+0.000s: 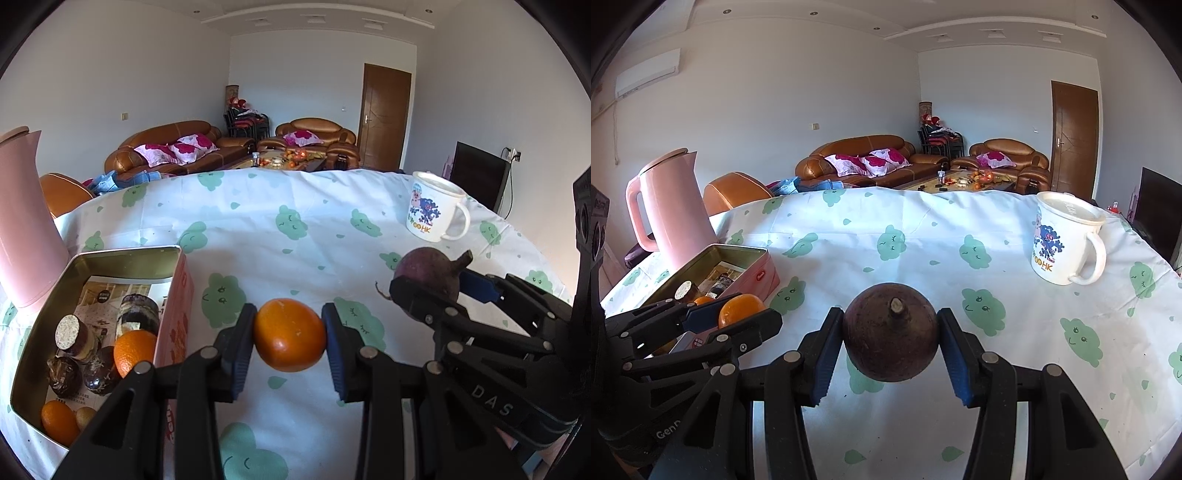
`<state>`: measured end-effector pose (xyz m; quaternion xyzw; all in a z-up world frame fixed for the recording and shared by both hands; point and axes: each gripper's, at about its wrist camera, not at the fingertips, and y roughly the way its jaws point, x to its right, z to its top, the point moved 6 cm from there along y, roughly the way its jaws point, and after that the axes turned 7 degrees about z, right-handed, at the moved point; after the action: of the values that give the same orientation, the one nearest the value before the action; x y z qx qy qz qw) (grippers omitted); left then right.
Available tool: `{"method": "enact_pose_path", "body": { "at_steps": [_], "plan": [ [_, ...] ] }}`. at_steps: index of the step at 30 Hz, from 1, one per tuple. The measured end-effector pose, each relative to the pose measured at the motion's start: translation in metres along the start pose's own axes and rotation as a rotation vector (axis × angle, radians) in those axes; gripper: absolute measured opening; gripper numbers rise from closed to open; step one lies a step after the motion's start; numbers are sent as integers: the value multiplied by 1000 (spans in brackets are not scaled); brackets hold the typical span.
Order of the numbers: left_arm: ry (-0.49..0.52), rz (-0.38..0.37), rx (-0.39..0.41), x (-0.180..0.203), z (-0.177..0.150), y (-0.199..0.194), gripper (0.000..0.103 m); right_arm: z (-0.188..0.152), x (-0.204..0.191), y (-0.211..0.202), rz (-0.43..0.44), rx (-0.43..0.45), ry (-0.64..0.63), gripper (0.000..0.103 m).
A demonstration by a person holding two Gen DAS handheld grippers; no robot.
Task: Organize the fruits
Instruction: 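Lift and carry the small orange toward the tin with the left tool while the right tool carries the mangosteen, then lower the small orange into the tin with the left tool while the right tool lowers the mangosteen in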
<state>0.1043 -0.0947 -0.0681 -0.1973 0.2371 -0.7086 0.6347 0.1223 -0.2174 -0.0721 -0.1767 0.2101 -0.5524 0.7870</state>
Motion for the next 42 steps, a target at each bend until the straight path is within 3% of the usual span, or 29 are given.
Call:
{"method": "enact_pose_path", "body": {
  "at_steps": [12,42],
  "plan": [
    [-38,-16,-3,-12,-3,-7,37,2,-12,-5,16,6,-19,53],
    [-126,79,33,-89,-7,-35,37,18,-86,-1,111,17,-123,53]
  ]
}}
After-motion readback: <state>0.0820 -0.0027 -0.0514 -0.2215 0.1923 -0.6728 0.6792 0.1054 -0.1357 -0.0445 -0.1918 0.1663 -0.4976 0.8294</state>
